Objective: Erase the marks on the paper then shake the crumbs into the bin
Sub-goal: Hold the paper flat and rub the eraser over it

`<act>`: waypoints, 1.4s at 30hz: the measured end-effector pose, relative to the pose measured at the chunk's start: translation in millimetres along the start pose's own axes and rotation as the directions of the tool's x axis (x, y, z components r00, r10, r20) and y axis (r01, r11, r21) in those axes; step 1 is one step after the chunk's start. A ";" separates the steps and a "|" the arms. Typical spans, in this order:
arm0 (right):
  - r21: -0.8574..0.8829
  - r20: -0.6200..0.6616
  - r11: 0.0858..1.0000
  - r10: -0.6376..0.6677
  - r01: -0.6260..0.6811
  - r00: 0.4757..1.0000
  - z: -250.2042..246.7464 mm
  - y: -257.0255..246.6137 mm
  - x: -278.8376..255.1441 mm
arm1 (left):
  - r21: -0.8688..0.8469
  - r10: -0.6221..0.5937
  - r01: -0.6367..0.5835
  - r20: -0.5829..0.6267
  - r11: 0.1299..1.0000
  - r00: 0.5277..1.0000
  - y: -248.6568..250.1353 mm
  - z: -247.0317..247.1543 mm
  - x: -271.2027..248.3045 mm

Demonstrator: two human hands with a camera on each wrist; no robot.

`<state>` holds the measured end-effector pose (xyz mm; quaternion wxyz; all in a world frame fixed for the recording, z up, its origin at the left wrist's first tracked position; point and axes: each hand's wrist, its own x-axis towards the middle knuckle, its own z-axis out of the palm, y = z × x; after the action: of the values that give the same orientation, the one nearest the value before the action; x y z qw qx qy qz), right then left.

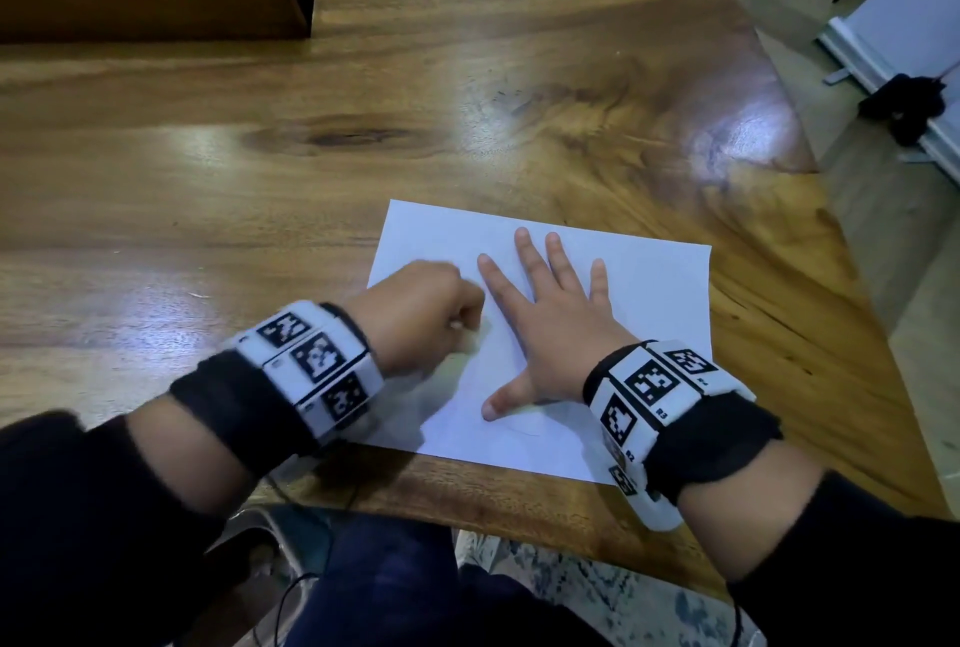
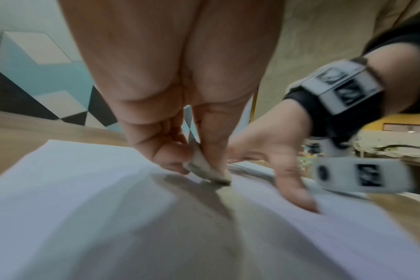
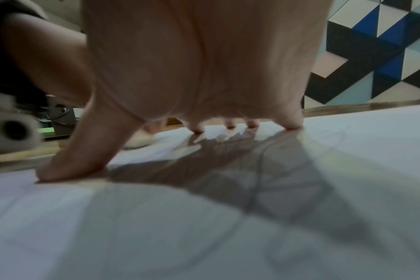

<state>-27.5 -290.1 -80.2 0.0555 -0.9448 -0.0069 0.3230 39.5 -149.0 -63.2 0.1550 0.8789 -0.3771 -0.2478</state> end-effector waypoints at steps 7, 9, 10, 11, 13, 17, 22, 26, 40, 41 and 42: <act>0.003 0.005 1.000 0.000 0.000 1.000 -0.7 0.7 -0.1 | -0.053 0.069 -0.070 -0.011 0.996 0.998 4.3 18.7 -29.7; 0.001 0.012 1.000 0.001 -0.001 1.000 -1.1 0.4 0.2 | -0.072 0.076 -0.072 0.057 0.995 0.995 3.5 22.3 -39.7; 0.003 0.015 1.000 0.001 -0.001 1.000 -1.1 0.1 0.4 | -0.072 0.060 -0.055 0.058 0.996 0.997 2.9 20.1 -36.3; 0.003 0.015 1.000 0.000 0.000 1.000 -0.9 0.1 0.8 | -0.062 0.038 -0.035 0.040 0.997 0.998 2.6 16.4 -28.1; 0.004 0.012 1.000 -0.001 0.001 1.000 -0.3 0.1 0.8 | -0.033 -0.007 0.005 -0.049 0.999 0.999 3.0 9.4 -5.9; 0.004 0.010 1.000 -0.001 0.001 1.000 -0.5 -0.5 0.0 | -0.039 -0.015 0.011 -0.115 0.999 0.993 4.0 12.8 -1.4; 0.032 0.008 0.999 -0.012 0.012 1.000 -1.2 0.6 0.1 | -0.100 0.092 -0.089 0.025 0.991 0.995 0.7 29.4 -38.6; 0.210 -0.046 0.978 0.014 -0.004 0.999 -5.6 17.9 -5.3 | -0.134 -0.027 0.019 -0.063 0.991 0.998 -5.9 23.9 -28.1; 0.142 0.035 0.983 0.110 -0.114 0.993 6.6 24.6 -22.2 | -0.134 -0.059 0.042 -0.123 0.990 0.991 -26.7 12.0 -39.1; 0.150 0.038 0.980 0.124 -0.129 0.991 6.2 21.9 -22.0 | -0.111 -0.059 0.046 -0.121 0.993 0.991 -24.9 8.8 -37.8; 0.155 0.041 0.977 0.140 -0.145 0.989 5.5 19.7 -21.1 | -0.096 -0.074 0.062 -0.136 0.993 0.988 -22.0 4.9 -34.4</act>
<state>-48.0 -310.2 -73.8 0.1064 -0.9306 0.0855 0.3396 29.3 -109.2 -66.5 0.2124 0.8983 -0.3234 -0.2081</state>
